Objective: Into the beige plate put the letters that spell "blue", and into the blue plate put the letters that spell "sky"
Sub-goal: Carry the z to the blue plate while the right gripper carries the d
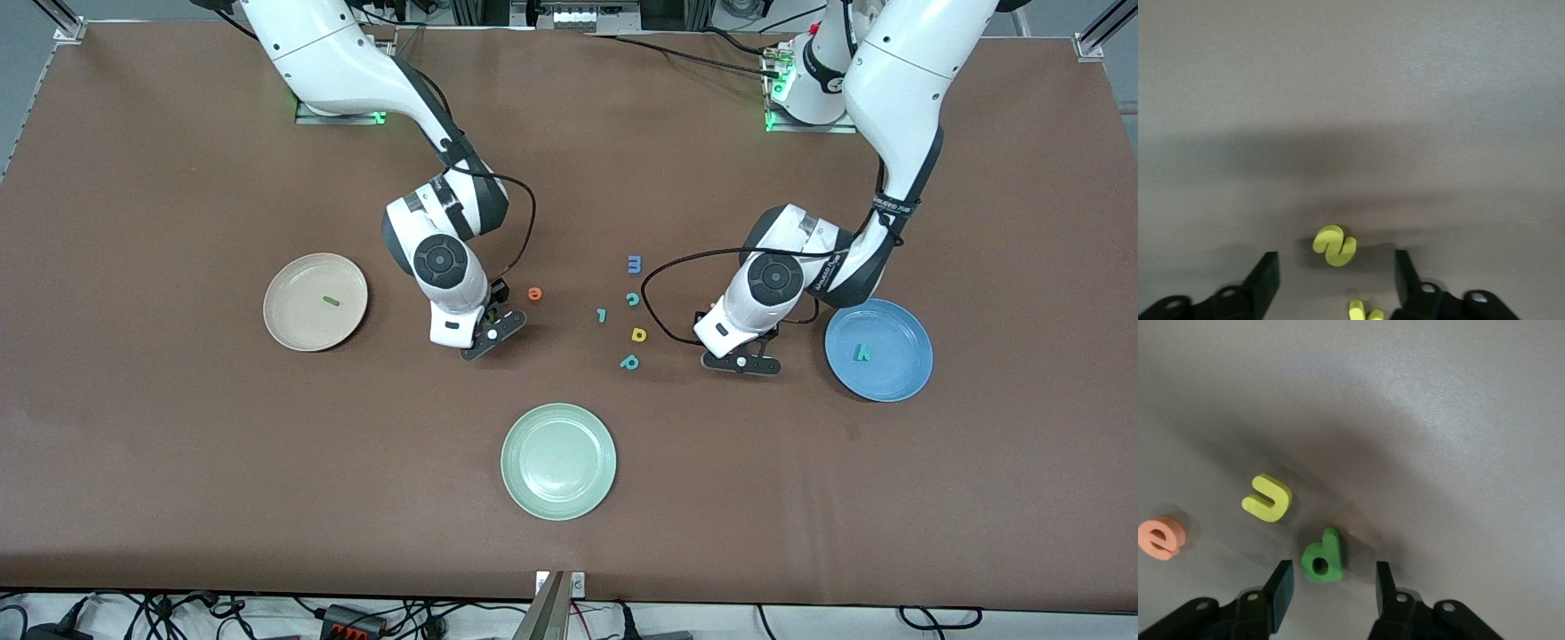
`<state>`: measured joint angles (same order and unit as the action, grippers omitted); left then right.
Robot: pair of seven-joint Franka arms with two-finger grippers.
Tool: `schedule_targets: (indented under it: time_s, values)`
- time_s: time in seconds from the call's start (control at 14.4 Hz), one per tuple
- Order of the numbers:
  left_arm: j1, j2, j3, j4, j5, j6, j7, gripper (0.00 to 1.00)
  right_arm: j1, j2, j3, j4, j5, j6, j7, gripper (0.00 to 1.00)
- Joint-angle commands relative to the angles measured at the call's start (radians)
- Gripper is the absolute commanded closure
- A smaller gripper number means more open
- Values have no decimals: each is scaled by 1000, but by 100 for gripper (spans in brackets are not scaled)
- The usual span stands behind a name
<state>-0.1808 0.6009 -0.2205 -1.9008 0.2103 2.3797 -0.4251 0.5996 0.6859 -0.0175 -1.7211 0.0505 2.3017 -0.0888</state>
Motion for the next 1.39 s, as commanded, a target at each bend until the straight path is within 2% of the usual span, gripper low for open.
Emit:
schedule_targets:
  time_s: [0.0, 0.07, 0.21, 0.42, 0.56, 0.63, 0.83, 0.97, 1.18, 1.32]
  values:
    - [10, 16, 0, 3, 34, 36, -18, 41, 3, 20, 2, 31, 19, -2, -8, 43]
    - [7, 25, 0, 3, 34, 47, -18, 42, 5, 20, 2, 31, 19, -2, -11, 43]
    - [12, 25, 0, 3, 34, 50, -18, 51, 5, 24, 2, 32, 17, -1, -11, 43]
    - [12, 25, 0, 3, 34, 50, -18, 69, 5, 24, 2, 32, 19, 2, -15, 50]
    - [14, 19, 0, 3, 34, 46, -18, 88, 5, 27, 2, 32, 19, 4, -15, 52]
    - [14, 14, 0, 6, 34, 39, -18, 91, 5, 27, 2, 32, 19, 4, -15, 52]
    - [46, -26, 3, 34, 35, -38, 12, 91, 5, 27, 4, 32, 19, 4, -19, 60]
    - [99, -42, 0, 87, 35, -124, 137, 91, 2, 27, 4, 32, 19, 2, -20, 80]
    - [181, -67, 0, 144, 35, -275, 279, 91, -7, 21, 2, 32, 19, 2, -14, 87]
    - [262, -69, -2, 140, 35, -324, 368, 91, -12, 17, -4, 32, 19, -2, -8, 91]
